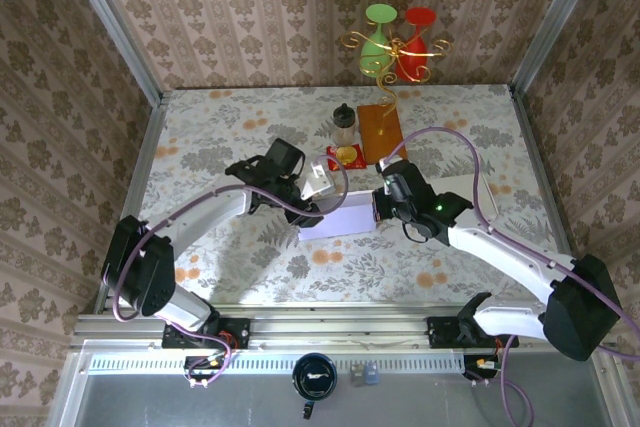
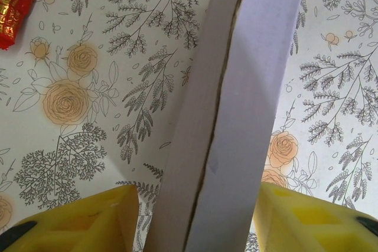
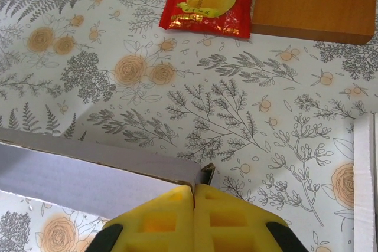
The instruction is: Fold the paper box
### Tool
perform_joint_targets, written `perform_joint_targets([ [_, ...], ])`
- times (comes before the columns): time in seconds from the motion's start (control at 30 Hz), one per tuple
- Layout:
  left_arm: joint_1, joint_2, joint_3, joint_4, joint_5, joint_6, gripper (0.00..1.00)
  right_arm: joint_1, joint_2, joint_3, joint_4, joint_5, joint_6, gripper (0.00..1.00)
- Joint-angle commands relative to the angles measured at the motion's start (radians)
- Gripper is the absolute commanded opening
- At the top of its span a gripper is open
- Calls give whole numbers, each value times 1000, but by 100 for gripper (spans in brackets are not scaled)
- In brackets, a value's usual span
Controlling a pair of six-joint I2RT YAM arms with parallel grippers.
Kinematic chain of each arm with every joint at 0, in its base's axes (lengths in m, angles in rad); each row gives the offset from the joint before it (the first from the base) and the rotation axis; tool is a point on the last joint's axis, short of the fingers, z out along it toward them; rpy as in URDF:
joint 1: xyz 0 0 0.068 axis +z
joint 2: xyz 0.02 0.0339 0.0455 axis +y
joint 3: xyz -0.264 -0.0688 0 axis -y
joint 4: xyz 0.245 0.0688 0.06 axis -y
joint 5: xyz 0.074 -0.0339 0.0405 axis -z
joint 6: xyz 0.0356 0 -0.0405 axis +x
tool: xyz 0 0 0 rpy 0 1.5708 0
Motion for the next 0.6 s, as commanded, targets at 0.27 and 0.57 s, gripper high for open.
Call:
perform_joint_targets([
  [0.27,-7,-119,-62,103,-53,-164,59,68,-22,-87,-5,118,67,0],
  [0.57,27,-294,-129,165,-167,-413,57,74,-10,-44,-36,133,84,0],
])
